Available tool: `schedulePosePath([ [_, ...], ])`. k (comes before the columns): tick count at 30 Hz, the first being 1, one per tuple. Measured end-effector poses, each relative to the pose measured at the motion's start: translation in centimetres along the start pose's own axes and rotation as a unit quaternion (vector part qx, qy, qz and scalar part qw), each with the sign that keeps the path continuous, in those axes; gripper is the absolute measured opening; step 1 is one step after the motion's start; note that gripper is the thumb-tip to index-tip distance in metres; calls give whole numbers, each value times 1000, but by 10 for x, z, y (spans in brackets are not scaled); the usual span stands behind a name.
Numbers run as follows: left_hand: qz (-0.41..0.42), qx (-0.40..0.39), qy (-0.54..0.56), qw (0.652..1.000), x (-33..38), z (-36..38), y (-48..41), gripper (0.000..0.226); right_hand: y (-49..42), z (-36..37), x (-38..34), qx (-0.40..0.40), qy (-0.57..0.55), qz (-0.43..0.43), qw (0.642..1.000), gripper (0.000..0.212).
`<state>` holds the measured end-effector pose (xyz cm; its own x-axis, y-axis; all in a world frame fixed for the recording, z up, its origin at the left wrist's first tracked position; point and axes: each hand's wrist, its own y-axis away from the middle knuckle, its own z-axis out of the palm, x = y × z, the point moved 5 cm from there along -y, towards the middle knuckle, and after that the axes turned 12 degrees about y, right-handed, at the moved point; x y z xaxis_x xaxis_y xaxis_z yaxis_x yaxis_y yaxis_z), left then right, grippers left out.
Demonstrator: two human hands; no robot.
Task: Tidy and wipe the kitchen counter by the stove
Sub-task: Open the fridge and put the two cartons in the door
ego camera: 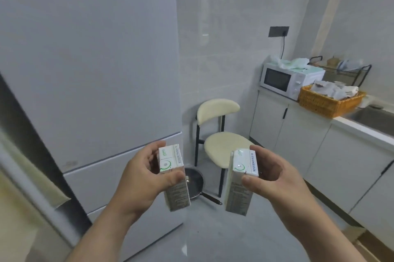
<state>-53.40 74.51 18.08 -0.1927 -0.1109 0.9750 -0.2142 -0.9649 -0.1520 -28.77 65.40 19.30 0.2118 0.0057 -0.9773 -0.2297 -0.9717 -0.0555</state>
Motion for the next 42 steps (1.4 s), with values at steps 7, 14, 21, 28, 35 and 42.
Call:
schedulePosePath([
  [7,23,56,-39,997,26,-73,3,70,-57,81,-17,-112,10,-35,993,68],
  [14,79,163,-38,983,42,-162,-32,55,-122,172,-44,-182,8,-55,982,66],
  [21,113,199,-45,973,58,-253,-86,75,-186,255,-76,-240,26,-86,967,64],
  [28,114,225,-139,957,67,-310,-136,75,-234,306,-94,-267,39,-114,956,59],
  [35,155,247,-167,942,79,-336,-161,69,-264,338,-106,-285,23,-119,951,60],
  [42,147,252,-121,949,84,-342,-168,47,-281,351,-109,-290,20,-121,949,57],
])
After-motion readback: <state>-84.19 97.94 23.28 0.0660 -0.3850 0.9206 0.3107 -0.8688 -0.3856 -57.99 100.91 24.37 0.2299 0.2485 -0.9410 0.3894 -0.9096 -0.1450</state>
